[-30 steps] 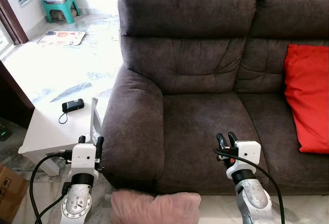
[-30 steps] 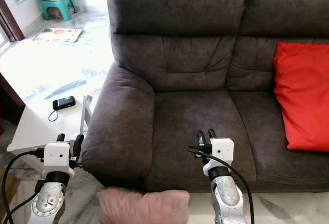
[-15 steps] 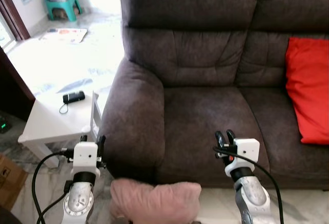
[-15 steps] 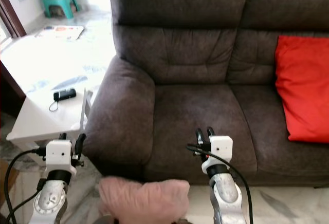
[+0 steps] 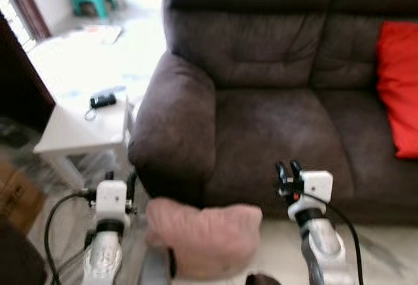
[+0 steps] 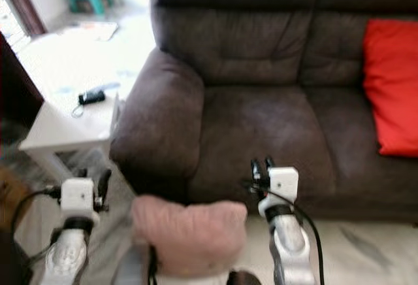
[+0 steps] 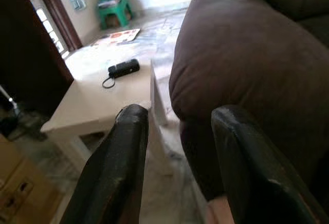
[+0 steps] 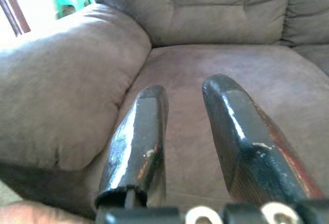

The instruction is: Move the pillow to the sofa from floor

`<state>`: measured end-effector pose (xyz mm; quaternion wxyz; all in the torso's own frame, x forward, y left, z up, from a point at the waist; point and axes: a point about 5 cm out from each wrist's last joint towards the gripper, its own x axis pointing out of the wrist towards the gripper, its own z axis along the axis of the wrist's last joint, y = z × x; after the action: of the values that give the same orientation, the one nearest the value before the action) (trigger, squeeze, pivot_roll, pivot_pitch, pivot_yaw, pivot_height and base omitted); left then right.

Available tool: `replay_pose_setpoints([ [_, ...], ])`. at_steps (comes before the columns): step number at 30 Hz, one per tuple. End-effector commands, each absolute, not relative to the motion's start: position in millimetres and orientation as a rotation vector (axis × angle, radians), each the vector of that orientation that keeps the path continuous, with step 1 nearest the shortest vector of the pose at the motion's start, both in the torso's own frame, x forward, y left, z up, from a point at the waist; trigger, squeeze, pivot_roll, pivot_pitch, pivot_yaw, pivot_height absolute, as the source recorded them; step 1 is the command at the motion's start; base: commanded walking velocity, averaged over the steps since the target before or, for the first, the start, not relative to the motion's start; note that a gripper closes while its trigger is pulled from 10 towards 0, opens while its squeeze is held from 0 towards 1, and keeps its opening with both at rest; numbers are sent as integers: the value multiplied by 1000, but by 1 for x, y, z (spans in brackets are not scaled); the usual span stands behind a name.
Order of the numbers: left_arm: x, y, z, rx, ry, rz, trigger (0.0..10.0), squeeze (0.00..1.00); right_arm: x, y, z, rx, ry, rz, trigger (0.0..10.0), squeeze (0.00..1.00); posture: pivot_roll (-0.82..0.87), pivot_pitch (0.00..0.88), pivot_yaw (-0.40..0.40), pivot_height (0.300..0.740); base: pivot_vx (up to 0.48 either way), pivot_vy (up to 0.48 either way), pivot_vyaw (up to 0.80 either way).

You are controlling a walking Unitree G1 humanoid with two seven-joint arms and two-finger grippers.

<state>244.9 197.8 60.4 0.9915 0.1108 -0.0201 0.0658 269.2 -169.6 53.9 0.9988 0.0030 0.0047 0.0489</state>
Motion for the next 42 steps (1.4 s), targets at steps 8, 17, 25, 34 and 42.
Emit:
replay_pose_setpoints([
  [8, 251, 196, 66, 206, -60, 122, 10000, 0, 271, -170, 56, 6, 7, 98, 10000, 0, 36, 70, -32, 637, 0, 0, 0],
  [17, 252, 194, 65, 202, -54, 115, 10000, 0, 273, -170, 55, 5, 29, 101, 10000, 0, 36, 71, -31, 622, 0, 0, 0],
  [25, 252, 194, 65, 201, -50, 114, 10000, 0, 273, -170, 56, 5, 16, 105, 10000, 0, 35, 73, -32, 588, 0, 0, 0],
  [34, 252, 194, 64, 200, -46, 113, 10000, 0, 272, -169, 56, 7, 18, 109, 10000, 0, 36, 75, -32, 588, 0, 0, 0],
  [42, 253, 194, 63, 200, -42, 112, 10000, 0, 273, -165, 53, 7, 37, 126, 10000, 0, 34, 76, -32, 559, 0, 0, 0],
])
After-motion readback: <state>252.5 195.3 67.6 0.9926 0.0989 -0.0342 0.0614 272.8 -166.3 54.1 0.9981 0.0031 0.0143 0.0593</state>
